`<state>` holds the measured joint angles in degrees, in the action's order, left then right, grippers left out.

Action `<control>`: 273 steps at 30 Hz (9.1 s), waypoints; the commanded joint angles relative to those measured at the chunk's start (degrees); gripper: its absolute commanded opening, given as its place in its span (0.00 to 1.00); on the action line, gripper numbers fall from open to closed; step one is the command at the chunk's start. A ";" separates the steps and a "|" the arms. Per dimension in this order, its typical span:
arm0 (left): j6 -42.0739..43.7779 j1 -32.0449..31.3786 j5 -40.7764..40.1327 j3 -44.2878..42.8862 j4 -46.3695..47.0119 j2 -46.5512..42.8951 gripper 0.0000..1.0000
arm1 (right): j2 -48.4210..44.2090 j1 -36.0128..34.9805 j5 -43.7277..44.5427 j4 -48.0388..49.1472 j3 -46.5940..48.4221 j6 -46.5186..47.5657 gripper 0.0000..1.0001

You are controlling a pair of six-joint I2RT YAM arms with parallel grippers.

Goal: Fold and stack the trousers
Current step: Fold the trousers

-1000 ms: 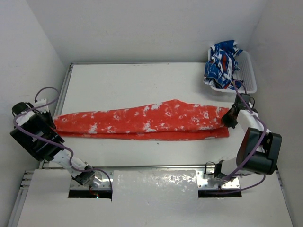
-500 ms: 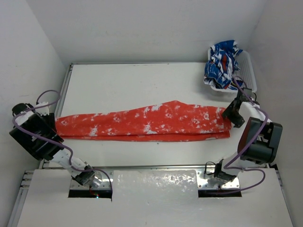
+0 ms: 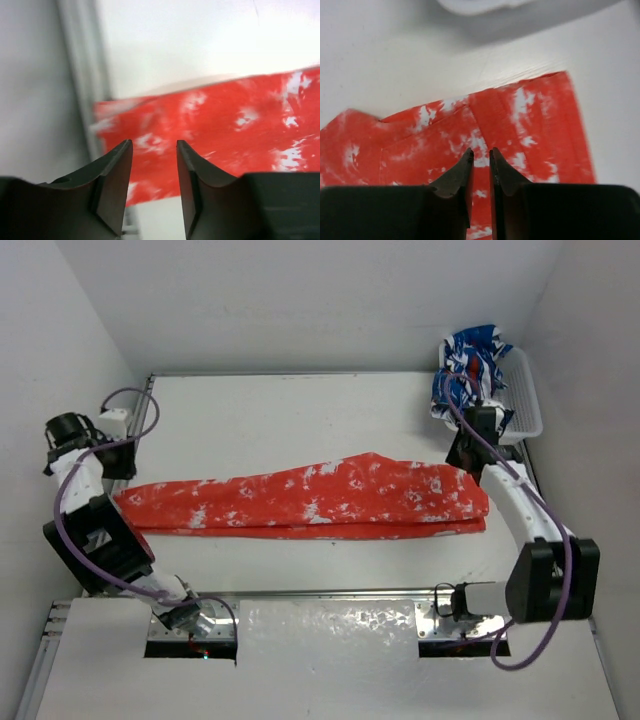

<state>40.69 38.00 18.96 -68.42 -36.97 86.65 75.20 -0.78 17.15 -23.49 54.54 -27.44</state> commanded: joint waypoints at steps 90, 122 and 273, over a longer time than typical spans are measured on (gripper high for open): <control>-8.79 4.37 0.54 -6.55 13.95 14.69 0.03 | 21.22 8.16 -2.82 -2.44 -2.16 1.95 0.00; -9.57 3.66 -6.48 1.00 4.53 7.92 0.42 | 10.65 -34.52 -24.45 -7.08 5.72 47.63 0.59; -9.76 -66.12 18.11 -19.54 -11.01 15.14 1.00 | 24.21 -6.96 -26.73 11.45 -0.49 0.28 0.58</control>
<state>24.53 -26.68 32.97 -82.91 -45.52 106.50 100.36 -7.11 -9.04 -11.14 52.03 -28.86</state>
